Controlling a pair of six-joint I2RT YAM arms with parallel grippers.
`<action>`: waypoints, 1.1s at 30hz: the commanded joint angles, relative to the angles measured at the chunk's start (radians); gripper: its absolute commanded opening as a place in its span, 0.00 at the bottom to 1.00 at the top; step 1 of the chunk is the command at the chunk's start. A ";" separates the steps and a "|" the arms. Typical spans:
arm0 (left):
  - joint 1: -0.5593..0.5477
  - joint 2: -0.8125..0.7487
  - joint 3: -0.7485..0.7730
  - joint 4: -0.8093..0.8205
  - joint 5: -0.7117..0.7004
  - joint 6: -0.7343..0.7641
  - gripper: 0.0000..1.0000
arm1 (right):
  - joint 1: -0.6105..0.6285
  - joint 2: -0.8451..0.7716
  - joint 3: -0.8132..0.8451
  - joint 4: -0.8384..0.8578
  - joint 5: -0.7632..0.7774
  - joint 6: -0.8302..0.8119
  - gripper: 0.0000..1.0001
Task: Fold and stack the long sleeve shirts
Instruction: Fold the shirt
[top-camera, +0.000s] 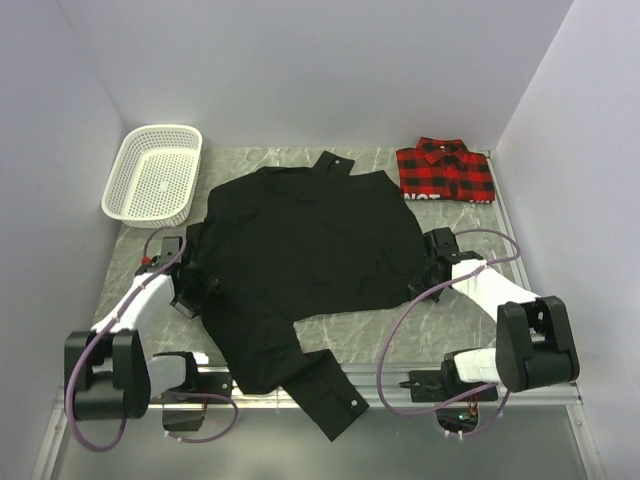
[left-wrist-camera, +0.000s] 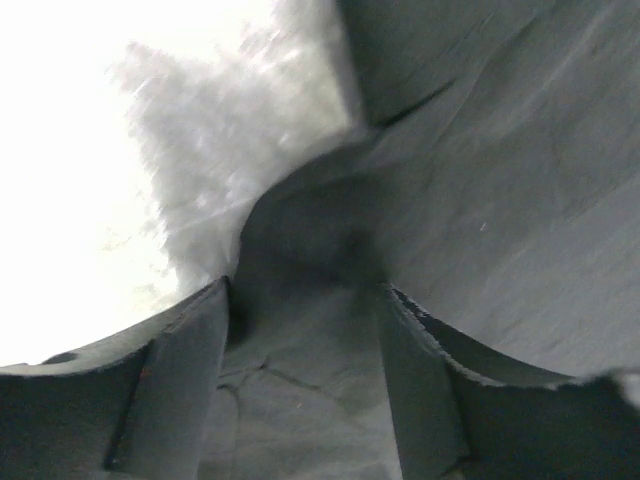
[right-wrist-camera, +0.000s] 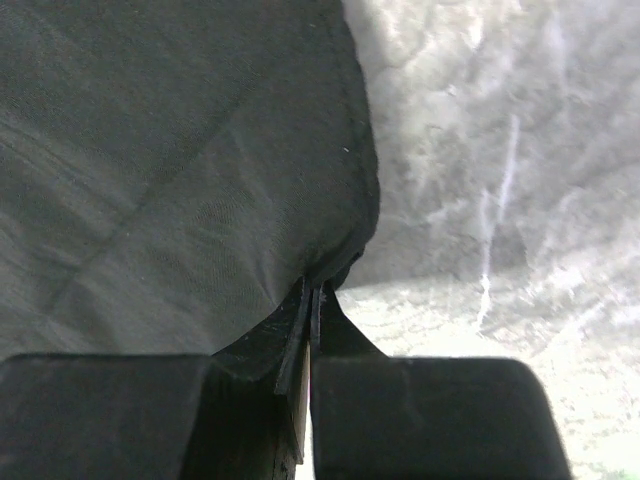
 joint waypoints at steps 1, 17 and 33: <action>0.001 0.060 0.057 0.050 -0.009 0.024 0.63 | 0.006 0.008 0.040 0.026 -0.019 -0.028 0.00; 0.003 0.454 0.337 0.166 -0.138 0.111 0.27 | 0.003 0.048 0.037 0.068 0.023 -0.035 0.00; 0.003 0.040 0.108 -0.025 -0.078 0.036 0.77 | 0.000 -0.035 0.026 0.040 0.012 -0.062 0.00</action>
